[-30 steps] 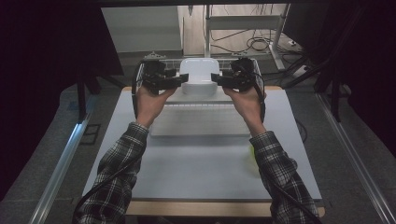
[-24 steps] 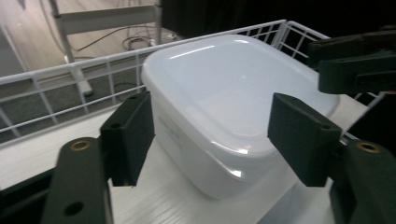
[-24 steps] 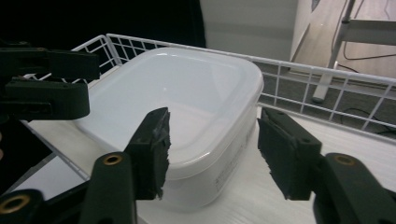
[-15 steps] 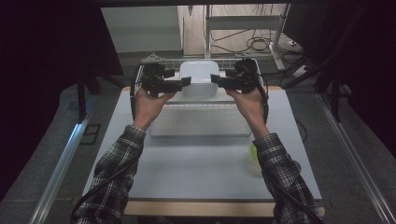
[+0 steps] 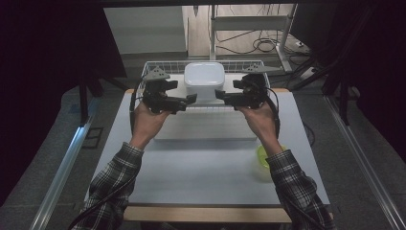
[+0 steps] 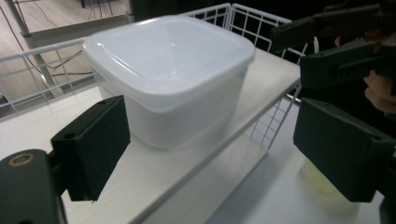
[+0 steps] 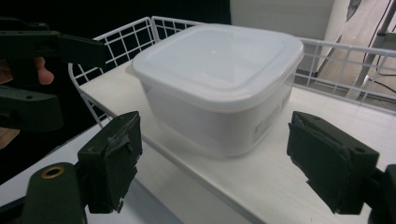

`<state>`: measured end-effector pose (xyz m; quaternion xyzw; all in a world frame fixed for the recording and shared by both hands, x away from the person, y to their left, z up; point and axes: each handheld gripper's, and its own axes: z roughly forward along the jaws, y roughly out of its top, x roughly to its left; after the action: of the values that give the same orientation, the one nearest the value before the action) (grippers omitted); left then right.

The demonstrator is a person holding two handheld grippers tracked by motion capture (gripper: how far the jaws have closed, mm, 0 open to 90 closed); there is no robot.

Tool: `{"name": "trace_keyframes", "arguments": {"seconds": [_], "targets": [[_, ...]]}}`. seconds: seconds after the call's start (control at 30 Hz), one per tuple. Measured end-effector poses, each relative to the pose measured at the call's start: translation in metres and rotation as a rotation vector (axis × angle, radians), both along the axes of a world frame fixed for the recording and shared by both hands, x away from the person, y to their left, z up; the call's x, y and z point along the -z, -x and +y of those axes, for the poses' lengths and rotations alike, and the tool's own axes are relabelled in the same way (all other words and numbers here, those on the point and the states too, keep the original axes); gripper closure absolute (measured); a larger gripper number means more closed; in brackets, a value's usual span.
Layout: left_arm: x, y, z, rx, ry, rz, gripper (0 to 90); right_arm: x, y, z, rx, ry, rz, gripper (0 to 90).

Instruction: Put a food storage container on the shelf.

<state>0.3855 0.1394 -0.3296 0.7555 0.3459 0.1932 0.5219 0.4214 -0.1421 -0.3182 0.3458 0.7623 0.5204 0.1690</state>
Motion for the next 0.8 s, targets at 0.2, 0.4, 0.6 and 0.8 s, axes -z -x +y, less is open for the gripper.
{"name": "trace_keyframes", "arguments": {"seconds": [0.2, 0.4, 0.6, 0.8], "targets": [[0.015, 0.017, 0.002, 0.022, -0.009, -0.013, 7.3, 0.011, 0.011, -0.003, -0.021, 0.007, 0.012, 15.3], [0.028, 0.031, 0.006, 0.037, -0.009, -0.018, 7.0, 0.024, 0.024, -0.005, -0.049, 0.03, 0.016, 11.3], [0.044, 0.047, 0.011, 0.053, -0.015, -0.011, 7.3, 0.037, 0.036, -0.009, -0.062, 0.048, 0.012, 9.5], [0.067, 0.064, 0.014, 0.052, -0.024, -0.014, 7.0, 0.059, 0.051, -0.016, -0.075, 0.082, 0.012, 8.1]]}}
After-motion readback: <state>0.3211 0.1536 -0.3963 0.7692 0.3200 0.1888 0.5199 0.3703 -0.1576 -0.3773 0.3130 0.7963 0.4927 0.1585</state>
